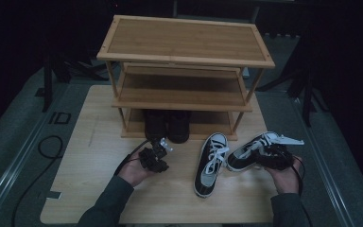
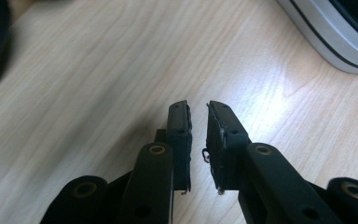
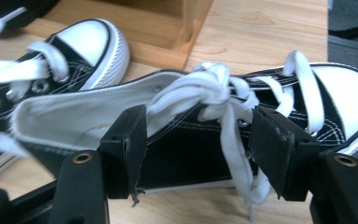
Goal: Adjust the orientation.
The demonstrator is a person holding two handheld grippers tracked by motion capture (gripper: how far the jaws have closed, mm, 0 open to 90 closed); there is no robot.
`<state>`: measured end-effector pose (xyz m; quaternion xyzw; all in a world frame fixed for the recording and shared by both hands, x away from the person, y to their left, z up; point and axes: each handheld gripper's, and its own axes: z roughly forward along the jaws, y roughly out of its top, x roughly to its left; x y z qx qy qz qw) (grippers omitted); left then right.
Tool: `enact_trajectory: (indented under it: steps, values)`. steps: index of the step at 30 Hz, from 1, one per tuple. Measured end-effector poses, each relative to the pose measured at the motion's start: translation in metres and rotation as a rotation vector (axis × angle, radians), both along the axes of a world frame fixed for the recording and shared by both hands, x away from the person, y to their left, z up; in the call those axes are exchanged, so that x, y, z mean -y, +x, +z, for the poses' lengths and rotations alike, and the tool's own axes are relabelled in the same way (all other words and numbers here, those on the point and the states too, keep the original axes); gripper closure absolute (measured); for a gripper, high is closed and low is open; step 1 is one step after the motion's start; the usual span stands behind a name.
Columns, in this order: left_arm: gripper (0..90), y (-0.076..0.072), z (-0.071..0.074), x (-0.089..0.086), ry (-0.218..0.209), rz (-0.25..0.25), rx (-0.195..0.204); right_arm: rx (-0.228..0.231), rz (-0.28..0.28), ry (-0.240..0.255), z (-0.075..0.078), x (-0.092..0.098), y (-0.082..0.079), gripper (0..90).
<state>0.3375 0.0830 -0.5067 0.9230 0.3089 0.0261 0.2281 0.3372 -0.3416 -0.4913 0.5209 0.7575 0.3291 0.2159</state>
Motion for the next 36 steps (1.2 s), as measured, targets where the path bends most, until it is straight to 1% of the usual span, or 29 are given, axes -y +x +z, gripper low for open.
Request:
enact_trajectory:
  steps: [2,5,9,14,19,21,25,26,32,36]
  values:
    - [79.5,0.001,0.001,-0.003,0.001,0.006,0.003,-0.004,-0.015,0.0,0.0,0.0,0.003,36.0]
    - [79.5,0.001,0.002,-0.007,0.003,0.012,0.006,-0.023,-0.032,0.002,-0.002,-0.002,0.008,33.8]
    - [79.3,0.0,0.001,-0.008,0.001,0.012,0.0,-0.026,-0.053,-0.002,-0.003,-0.007,0.011,33.0]
    - [79.1,0.0,0.001,-0.007,-0.006,0.013,-0.002,-0.034,-0.081,-0.024,-0.004,-0.011,0.013,30.4]
    - [78.9,0.001,0.001,-0.008,-0.01,0.014,-0.003,-0.043,-0.091,-0.025,-0.002,-0.011,0.012,30.0]
    - [78.9,0.001,0.001,-0.007,-0.013,0.013,-0.003,-0.053,-0.093,-0.033,-0.003,-0.013,0.012,30.1]
    - [78.8,0.0,0.002,-0.007,-0.02,0.014,0.0,-0.054,-0.094,-0.034,-0.003,-0.013,0.012,30.2]
    - [78.8,0.0,0.002,-0.008,-0.022,0.02,-0.004,-0.059,-0.098,-0.028,-0.001,-0.012,0.011,29.9]
    - [78.6,0.0,0.001,-0.01,-0.02,0.017,-0.006,-0.072,-0.097,-0.026,-0.001,-0.007,0.008,29.5]
    - [78.5,0.0,0.0,-0.009,-0.022,0.019,-0.008,-0.087,-0.099,-0.033,-0.002,-0.004,0.005,29.4]
